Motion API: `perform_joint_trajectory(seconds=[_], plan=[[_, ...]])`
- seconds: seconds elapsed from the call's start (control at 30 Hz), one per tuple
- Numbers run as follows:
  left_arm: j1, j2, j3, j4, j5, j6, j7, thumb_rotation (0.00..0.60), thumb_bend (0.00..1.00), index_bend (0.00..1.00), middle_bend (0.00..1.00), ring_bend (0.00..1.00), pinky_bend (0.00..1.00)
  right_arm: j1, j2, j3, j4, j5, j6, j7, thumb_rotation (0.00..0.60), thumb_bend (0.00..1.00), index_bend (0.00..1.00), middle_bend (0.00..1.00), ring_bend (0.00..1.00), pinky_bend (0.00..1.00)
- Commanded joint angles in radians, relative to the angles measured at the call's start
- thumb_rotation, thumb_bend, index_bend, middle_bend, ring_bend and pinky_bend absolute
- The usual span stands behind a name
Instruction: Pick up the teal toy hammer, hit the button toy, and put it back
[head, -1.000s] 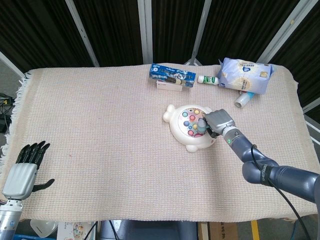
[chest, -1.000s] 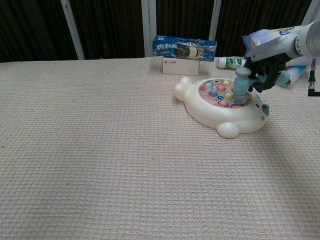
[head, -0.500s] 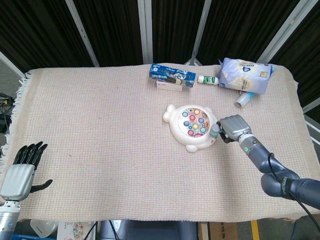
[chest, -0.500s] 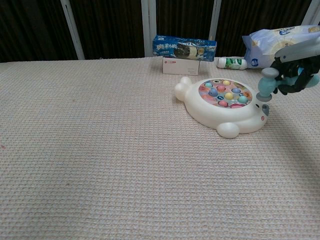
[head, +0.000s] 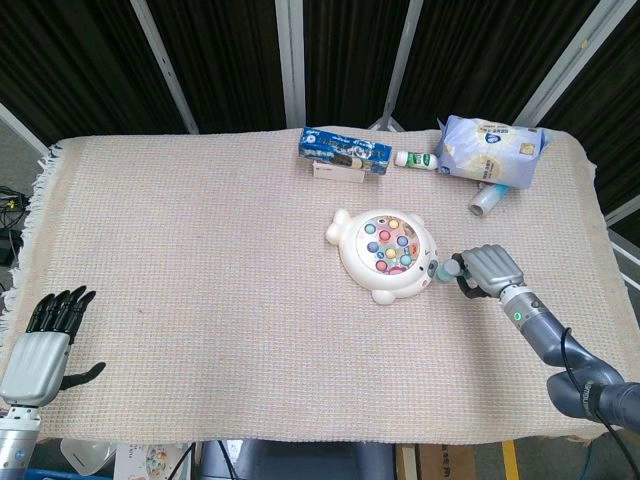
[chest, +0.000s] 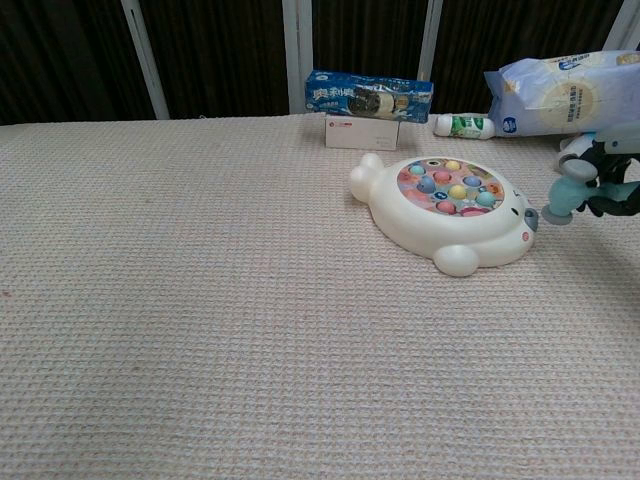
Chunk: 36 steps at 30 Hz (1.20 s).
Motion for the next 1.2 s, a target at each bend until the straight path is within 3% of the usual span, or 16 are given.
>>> perform_joint_trajectory(seconds=[0.03, 0.5, 0.83, 0.97, 1.2], plan=[[0.002, 0.002, 0.001, -0.002, 0.0, 0.001, 0.001, 0.6, 0.13, 0.0, 0.0, 0.0, 0.0, -0.03, -0.046, 0.01, 0.068, -0.054, -0.003, 0.053, 0.6, 0.81, 0.8, 0.74, 0.47, 0.3], [0.008, 0.005, 0.003, -0.012, 0.005, 0.006, 0.007, 0.6, 0.13, 0.0, 0.0, 0.0, 0.0, -0.062, -0.129, 0.028, 0.237, -0.14, -0.053, 0.146, 0.6, 0.81, 0.73, 0.67, 0.41, 0.21], [0.008, 0.004, 0.002, -0.014, 0.006, 0.005, 0.009, 0.6, 0.13, 0.0, 0.0, 0.0, 0.0, -0.086, -0.162, 0.034, 0.307, -0.17, -0.078, 0.185, 0.6, 0.8, 0.52, 0.52, 0.28, 0.12], [0.007, 0.004, 0.001, -0.015, 0.008, 0.004, 0.011, 0.6, 0.13, 0.0, 0.0, 0.0, 0.0, -0.093, -0.167, 0.038, 0.315, -0.18, -0.082, 0.193, 0.6, 0.73, 0.48, 0.49, 0.25, 0.1], [0.007, 0.004, 0.0, -0.017, 0.008, 0.004, 0.015, 0.6, 0.13, 0.0, 0.0, 0.0, 0.0, -0.098, -0.169, 0.045, 0.321, -0.184, -0.1, 0.195, 0.6, 0.51, 0.43, 0.46, 0.22, 0.08]])
